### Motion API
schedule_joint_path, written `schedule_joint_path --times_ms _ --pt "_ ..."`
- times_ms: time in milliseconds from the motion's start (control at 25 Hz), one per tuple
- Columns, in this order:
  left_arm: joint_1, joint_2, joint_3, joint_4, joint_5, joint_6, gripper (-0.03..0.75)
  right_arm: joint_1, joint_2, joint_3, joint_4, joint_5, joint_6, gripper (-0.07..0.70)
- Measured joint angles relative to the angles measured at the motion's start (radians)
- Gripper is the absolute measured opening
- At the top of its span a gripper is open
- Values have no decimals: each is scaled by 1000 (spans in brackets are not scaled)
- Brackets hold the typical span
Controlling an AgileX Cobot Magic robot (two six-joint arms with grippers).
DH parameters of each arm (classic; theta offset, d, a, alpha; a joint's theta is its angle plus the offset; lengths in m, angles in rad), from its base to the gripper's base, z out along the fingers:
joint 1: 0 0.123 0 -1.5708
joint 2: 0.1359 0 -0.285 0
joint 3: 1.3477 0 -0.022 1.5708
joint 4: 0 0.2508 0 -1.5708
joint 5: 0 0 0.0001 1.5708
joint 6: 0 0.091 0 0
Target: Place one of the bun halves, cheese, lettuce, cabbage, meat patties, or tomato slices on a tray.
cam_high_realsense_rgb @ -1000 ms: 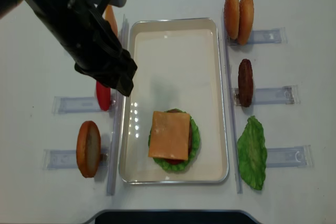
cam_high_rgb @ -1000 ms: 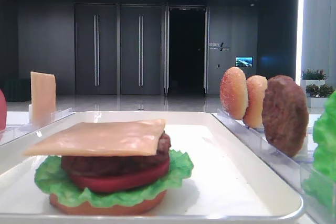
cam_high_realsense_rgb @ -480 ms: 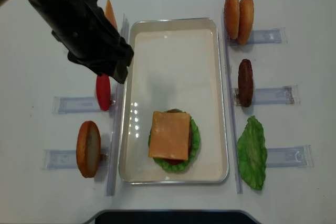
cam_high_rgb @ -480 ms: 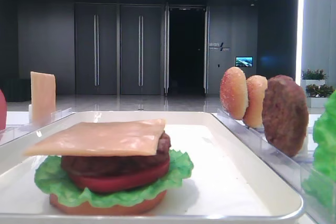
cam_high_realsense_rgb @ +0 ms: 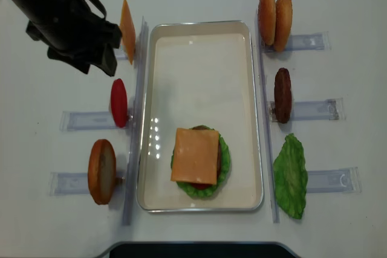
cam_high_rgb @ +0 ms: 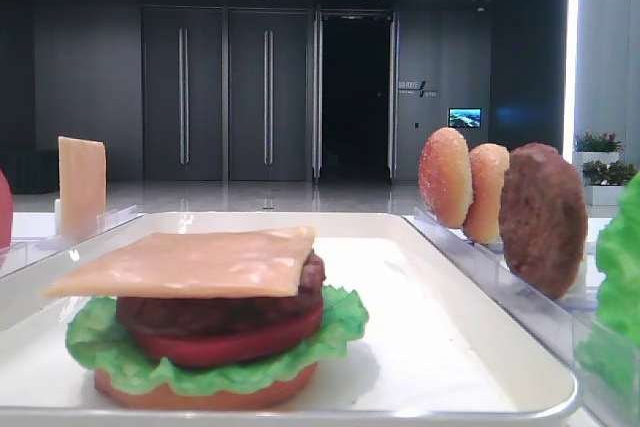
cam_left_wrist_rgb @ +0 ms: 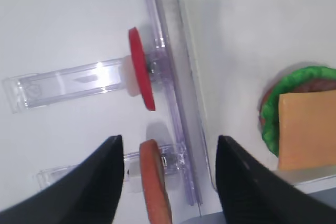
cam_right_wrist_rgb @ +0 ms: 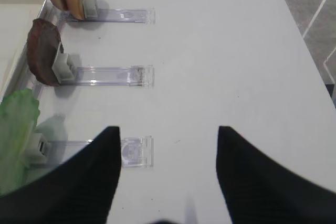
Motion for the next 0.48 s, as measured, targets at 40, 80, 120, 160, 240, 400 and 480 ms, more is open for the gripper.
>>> schedule_joint_path --times_ms 40,80,120,160,240,400,480 --pt "22 0 0 0 0 3 426 0 0 0 0 0 0 415" --pt "44 0 0 0 0 8 426 0 0 0 0 0 0 415" --pt "63 0 0 0 0 15 426 0 0 0 0 0 0 415" --pt "85 0 0 0 0 22 426 0 0 0 0 0 0 415" --pt "132 0 0 0 0 31 426 0 0 0 0 0 0 415" --pt "214 0 0 -3 0 57 425 0 0 0 0 0 0 415" --pt "252 0 0 -4 0 70 425 0 0 0 0 0 0 415"
